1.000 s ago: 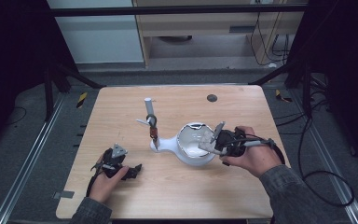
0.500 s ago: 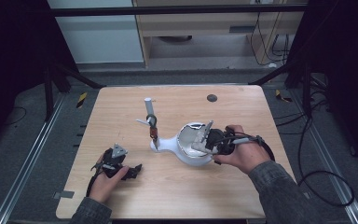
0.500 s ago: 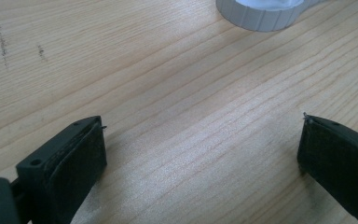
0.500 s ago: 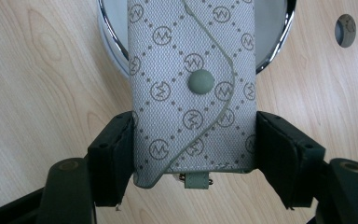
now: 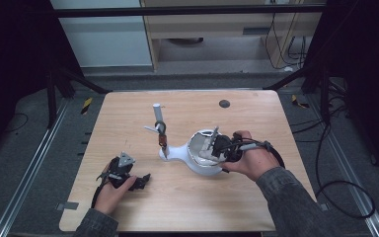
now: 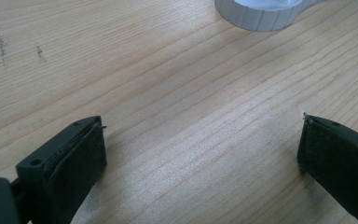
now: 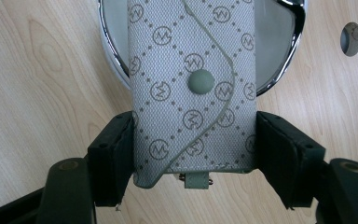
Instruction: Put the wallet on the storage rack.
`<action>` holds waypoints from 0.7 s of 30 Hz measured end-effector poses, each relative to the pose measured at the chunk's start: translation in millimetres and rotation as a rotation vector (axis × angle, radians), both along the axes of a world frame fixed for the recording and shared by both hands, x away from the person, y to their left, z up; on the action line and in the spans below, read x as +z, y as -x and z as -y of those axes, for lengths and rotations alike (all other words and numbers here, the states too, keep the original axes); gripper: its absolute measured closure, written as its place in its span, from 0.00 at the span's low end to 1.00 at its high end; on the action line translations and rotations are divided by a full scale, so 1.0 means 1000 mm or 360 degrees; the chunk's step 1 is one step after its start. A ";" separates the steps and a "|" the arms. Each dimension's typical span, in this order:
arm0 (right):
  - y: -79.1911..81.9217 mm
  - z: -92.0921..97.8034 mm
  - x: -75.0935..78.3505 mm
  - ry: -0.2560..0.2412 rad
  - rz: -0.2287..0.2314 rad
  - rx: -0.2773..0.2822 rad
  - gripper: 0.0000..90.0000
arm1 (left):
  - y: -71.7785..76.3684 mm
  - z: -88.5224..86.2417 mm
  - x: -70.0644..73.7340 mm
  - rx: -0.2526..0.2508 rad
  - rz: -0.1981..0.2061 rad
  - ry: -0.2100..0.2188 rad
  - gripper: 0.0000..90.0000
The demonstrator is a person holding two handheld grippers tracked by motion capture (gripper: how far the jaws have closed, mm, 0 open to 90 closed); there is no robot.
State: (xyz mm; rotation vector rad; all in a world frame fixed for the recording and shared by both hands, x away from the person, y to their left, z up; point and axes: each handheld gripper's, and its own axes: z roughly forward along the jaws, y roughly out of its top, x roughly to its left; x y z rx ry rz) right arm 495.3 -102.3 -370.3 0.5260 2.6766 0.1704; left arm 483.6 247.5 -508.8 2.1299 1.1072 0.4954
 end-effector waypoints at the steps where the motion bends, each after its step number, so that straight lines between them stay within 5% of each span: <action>1: 0.000 -0.001 0.000 0.0001 -0.0002 -0.0001 0.35 | 0.000 0.000 0.000 0.0000 0.0000 0.0000 0.01; 21: -0.006 -0.011 -0.002 0.0026 -0.0026 0.0009 0.35 | 0.000 0.000 0.000 0.0000 0.0000 0.0001 0.01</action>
